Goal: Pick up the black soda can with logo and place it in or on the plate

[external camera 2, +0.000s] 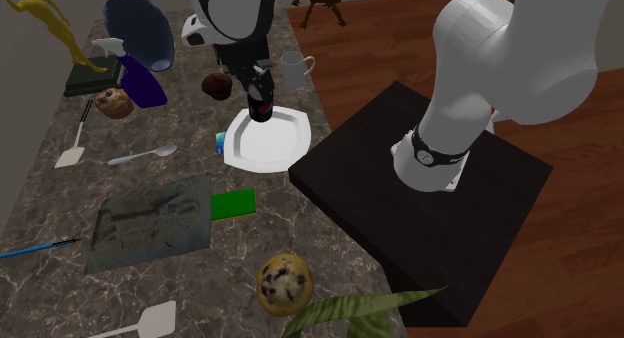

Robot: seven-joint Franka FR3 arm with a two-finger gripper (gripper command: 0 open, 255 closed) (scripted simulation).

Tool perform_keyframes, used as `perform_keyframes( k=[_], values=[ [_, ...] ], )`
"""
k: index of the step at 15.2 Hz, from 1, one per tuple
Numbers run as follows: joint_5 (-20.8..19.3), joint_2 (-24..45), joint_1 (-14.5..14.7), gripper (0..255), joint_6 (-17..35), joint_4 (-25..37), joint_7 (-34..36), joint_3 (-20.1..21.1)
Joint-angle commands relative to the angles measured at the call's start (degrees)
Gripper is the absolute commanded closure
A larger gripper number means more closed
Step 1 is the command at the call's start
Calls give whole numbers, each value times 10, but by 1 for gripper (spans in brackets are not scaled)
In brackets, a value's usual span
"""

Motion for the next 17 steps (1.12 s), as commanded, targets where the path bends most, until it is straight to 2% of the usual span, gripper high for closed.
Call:
perform_keyframes(
  k=[1, 17],
  values=[
    [9, 15, 0, 255, 17, -3, -6, 0],
    [103, 140, -19, 255, 137, -13, -65, 29]
  ],
)
